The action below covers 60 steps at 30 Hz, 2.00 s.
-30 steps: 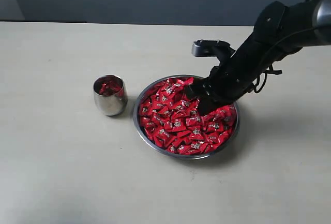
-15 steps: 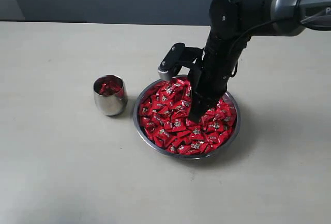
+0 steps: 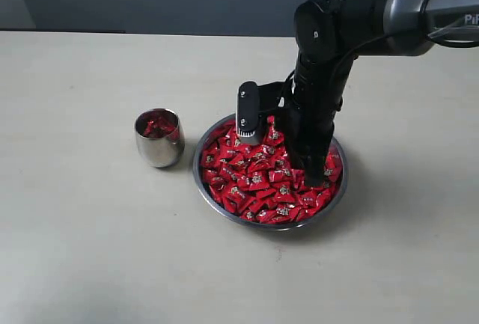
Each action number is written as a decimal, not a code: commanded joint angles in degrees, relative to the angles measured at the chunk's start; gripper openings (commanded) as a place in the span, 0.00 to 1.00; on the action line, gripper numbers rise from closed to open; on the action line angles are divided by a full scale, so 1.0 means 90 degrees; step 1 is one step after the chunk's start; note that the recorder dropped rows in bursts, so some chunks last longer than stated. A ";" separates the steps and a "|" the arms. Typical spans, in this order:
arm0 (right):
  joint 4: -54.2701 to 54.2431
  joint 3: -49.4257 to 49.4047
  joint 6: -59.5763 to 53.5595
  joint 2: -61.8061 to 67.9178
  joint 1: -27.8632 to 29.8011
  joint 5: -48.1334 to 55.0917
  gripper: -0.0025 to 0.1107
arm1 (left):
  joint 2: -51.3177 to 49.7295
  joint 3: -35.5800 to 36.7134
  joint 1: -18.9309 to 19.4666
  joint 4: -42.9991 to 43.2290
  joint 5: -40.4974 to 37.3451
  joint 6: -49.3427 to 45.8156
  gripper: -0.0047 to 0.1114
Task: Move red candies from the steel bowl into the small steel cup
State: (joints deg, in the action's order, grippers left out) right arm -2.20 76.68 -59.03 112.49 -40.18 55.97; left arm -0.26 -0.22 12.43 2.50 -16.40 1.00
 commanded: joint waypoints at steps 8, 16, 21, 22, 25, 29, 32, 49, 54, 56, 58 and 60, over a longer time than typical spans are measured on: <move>-0.0557 0.0033 -0.0925 0.0213 0.0005 -0.0258 0.02 | 0.0028 0.0024 0.0006 0.0008 0.0011 0.0016 0.04; -0.0527 0.0033 -0.0858 0.0261 0.0005 -0.0431 0.02 | 0.0028 0.0024 0.0006 0.0008 0.0011 0.0016 0.04; -0.0527 0.0033 -0.0568 0.0261 0.0005 -0.0441 0.18 | 0.0028 0.0024 0.0006 0.0008 0.0011 0.0016 0.04; -0.0542 0.0033 -0.0569 0.0261 0.0005 -0.0431 0.25 | 0.0028 0.0024 0.0006 0.0008 0.0011 0.0016 0.04; -0.0544 0.0033 -0.0555 0.0261 0.0005 -0.0462 0.39 | 0.0028 0.0024 0.0006 0.0008 0.0011 0.0016 0.04; -0.0438 0.0033 -0.0555 0.0261 0.0005 -0.0515 0.36 | 0.0028 0.0024 0.0006 0.0008 0.0011 0.0016 0.04; -0.0426 0.0033 -0.0555 0.0261 0.0005 -0.0768 0.35 | 0.0028 0.0024 0.0006 0.0008 0.0011 0.0016 0.04; -0.0317 0.0033 -0.0555 0.0465 0.0005 -0.0809 0.35 | 0.0028 0.0024 0.0006 0.0008 0.0011 0.0016 0.04; -0.0219 0.0033 -0.0346 0.0564 0.0017 -0.0835 0.35 | 0.0028 0.0024 0.0006 0.0008 0.0011 0.0016 0.04; -0.0219 0.0033 -0.0319 0.0607 0.0017 -0.0859 0.35 | 0.0028 0.0024 0.0006 0.0008 0.0011 0.0016 0.04; -0.0219 0.0033 -0.0319 0.0633 0.0017 -0.0892 0.35 | 0.0028 0.0024 0.0006 0.0008 0.0011 0.0016 0.04; -0.0219 0.0033 -0.0298 0.0659 0.0017 -0.0909 0.35 | 0.0028 0.0024 0.0006 0.0008 0.0011 0.0016 0.04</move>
State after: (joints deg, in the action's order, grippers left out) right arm -4.60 76.68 -61.92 118.06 -40.18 48.21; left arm -0.26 -0.22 12.43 2.50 -16.40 1.00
